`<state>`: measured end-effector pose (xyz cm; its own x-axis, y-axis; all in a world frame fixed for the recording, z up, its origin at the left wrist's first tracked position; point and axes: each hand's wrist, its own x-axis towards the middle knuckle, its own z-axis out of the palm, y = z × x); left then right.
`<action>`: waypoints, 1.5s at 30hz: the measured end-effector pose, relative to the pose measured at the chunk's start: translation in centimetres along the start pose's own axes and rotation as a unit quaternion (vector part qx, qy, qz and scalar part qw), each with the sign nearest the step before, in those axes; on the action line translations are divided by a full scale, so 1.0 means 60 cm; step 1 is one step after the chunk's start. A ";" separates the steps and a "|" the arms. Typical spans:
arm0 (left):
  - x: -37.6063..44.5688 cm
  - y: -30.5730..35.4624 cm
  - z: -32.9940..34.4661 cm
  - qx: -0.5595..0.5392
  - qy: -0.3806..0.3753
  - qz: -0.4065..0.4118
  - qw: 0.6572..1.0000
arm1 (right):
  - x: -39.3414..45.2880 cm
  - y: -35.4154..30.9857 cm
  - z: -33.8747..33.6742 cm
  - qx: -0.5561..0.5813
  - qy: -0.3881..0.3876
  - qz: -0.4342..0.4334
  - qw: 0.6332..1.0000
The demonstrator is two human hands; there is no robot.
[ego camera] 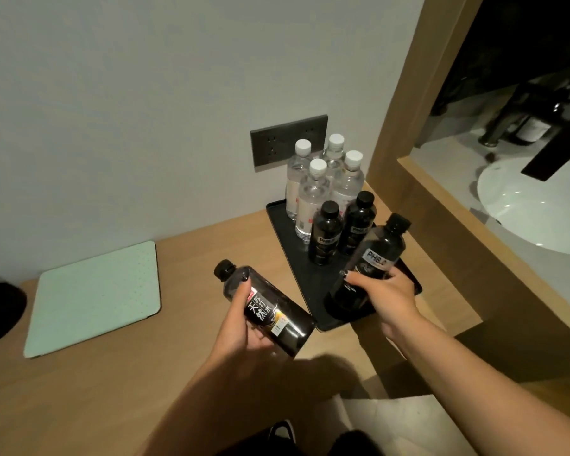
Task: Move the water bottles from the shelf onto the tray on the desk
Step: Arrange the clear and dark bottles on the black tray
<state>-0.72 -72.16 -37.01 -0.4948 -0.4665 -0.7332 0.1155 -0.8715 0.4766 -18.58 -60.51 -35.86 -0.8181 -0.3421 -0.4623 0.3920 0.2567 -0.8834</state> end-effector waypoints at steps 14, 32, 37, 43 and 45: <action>0.023 0.005 -0.009 -0.010 0.033 0.066 0.997 | 0.116 0.051 0.043 -0.269 -0.005 -0.138 0.953; -0.010 -0.010 0.048 -0.130 0.031 0.052 0.990 | 0.050 -0.020 0.003 -0.194 -0.077 -0.237 0.949; -0.017 -0.013 0.074 -0.123 0.013 0.062 0.990 | 0.051 -0.059 0.004 -0.311 -0.148 -0.310 0.886; -0.028 -0.005 0.096 -0.053 -0.008 0.084 0.995 | 0.067 -0.051 -0.007 -0.334 -0.138 -0.342 0.868; -0.031 -0.004 0.098 -0.025 -0.009 0.084 0.996 | 0.069 -0.052 -0.009 -0.322 -0.143 -0.342 0.871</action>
<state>-4.92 -70.17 -32.90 -0.4795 -0.6045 -0.6361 0.2398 -0.7876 0.5676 -23.42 -62.23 -34.99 -0.5929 -0.8019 0.0739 -0.5390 0.3271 -0.7762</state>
